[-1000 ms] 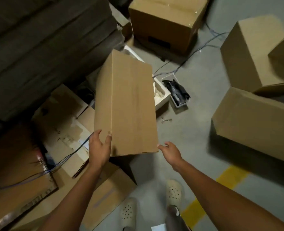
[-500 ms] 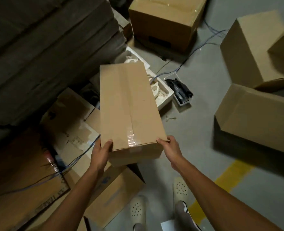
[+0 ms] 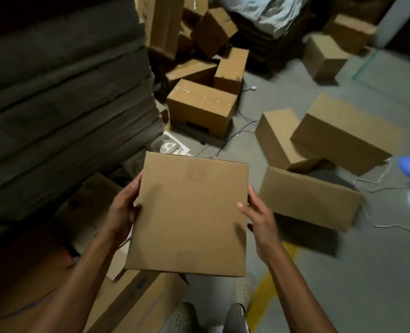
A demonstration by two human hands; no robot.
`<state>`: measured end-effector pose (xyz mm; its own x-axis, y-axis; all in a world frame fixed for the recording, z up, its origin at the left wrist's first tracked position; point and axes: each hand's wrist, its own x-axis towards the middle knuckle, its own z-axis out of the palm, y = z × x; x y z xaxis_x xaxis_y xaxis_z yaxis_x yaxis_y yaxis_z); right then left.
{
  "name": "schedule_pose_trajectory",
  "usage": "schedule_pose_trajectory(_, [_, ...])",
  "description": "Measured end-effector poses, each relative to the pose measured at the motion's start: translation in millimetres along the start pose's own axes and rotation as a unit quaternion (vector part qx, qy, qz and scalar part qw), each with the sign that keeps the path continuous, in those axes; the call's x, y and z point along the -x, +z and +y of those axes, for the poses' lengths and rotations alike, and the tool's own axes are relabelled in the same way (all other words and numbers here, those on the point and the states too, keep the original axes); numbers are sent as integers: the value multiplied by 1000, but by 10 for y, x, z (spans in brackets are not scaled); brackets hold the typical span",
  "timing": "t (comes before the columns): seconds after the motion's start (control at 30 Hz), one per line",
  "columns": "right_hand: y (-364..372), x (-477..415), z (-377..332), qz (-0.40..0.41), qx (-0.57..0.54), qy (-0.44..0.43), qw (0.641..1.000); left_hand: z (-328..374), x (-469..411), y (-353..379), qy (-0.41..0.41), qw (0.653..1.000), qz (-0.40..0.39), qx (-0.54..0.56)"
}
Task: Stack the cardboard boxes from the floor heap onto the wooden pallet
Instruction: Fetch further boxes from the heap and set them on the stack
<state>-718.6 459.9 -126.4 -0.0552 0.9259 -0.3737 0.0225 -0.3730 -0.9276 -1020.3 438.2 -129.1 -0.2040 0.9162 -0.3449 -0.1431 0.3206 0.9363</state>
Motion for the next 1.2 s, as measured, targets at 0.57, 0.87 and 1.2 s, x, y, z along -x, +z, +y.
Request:
schedule_pose_trajectory(0.57, [-1208,3490,325,350,-88,-27,932,374,2221,1891,41,920,-374,-114])
schedule_pose_trajectory(0.87, [-1958,6273,1232,554,-135,-75,818,-120,4600,3051,58,797,-581,-152])
schedule_pose_trajectory(1.2, [-2590,8791,1211,745,-109,-169,636,-165,7229,4375,155,690,-700,-102])
